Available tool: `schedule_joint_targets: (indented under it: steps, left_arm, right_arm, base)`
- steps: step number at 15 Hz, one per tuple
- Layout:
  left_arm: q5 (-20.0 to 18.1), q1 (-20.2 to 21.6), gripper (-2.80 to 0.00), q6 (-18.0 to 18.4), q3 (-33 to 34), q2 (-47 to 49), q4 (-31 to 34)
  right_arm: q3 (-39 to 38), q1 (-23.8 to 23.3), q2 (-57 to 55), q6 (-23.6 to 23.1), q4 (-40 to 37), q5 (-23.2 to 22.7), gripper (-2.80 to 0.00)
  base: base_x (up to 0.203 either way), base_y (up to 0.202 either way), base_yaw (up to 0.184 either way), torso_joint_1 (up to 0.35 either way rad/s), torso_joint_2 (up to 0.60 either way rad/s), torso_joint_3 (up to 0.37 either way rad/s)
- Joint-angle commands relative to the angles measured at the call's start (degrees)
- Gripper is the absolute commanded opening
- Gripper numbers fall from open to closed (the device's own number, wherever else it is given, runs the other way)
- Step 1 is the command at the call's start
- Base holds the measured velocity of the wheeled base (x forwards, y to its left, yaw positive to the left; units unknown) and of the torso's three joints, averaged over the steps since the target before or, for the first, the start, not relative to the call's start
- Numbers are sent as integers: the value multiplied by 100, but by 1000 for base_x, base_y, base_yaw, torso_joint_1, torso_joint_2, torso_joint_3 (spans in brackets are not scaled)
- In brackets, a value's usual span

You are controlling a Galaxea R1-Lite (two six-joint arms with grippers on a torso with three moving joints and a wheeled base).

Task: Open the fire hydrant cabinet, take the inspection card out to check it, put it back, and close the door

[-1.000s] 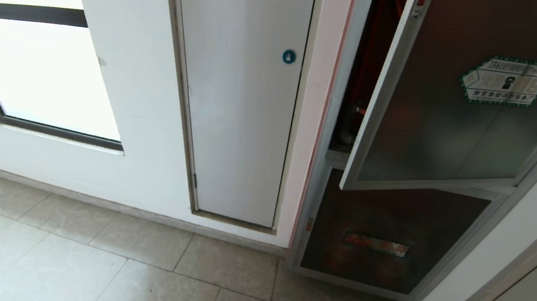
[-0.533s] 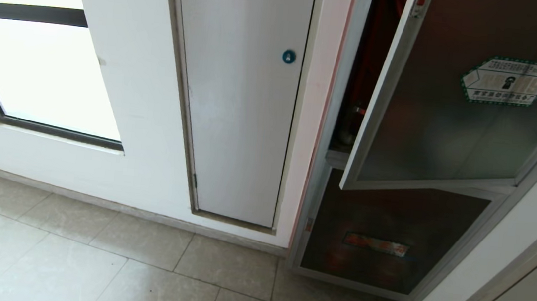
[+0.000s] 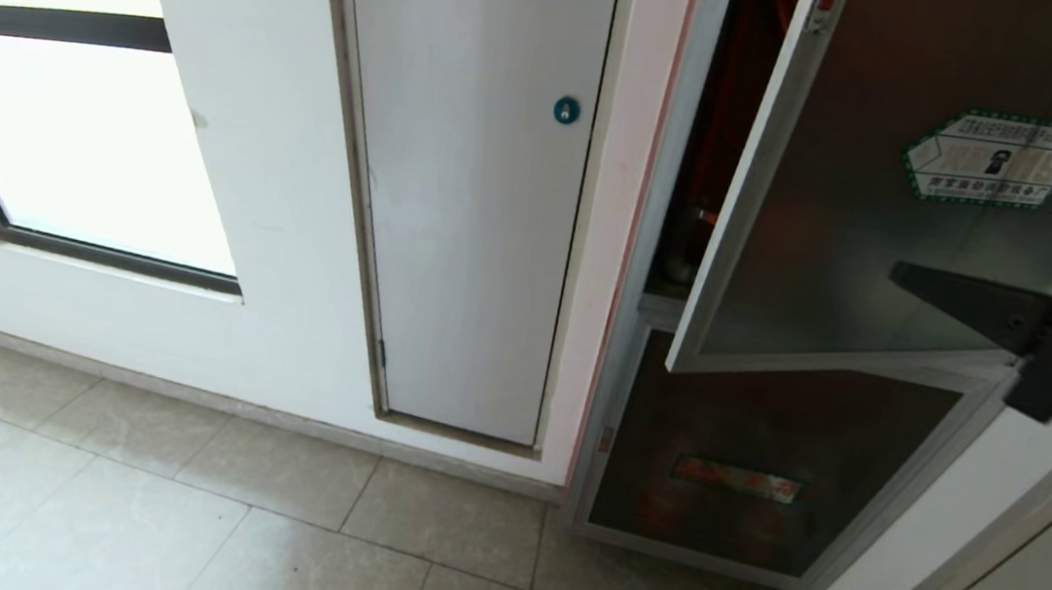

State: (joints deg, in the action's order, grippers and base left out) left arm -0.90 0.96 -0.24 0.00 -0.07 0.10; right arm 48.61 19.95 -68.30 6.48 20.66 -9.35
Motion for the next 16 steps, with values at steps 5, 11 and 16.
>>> schedule_joint_targets:
  steps: [5, 11, 16]
  left_arm:
    - [2, 0, -280, -2, 0, 7, -1]
    - [2, 0, -280, -2, 0, 7, -1]
    - [2, 0, -280, -2, 0, 7, -1]
  right_arm:
    - [3158, 979, -3215, 218, 31, 1244, -280]
    - [6132, 1106, -5405, 147, 31, 2671, -280]
    - [6354, 903, -5995, -1000, 1397, 3141, -280]
  base:
    - [0, 0, 0, 0, 0, 0]
    - [0, 0, 0, 0, 0, 0]
    - [0, 0, 0, 0, 0, 0]
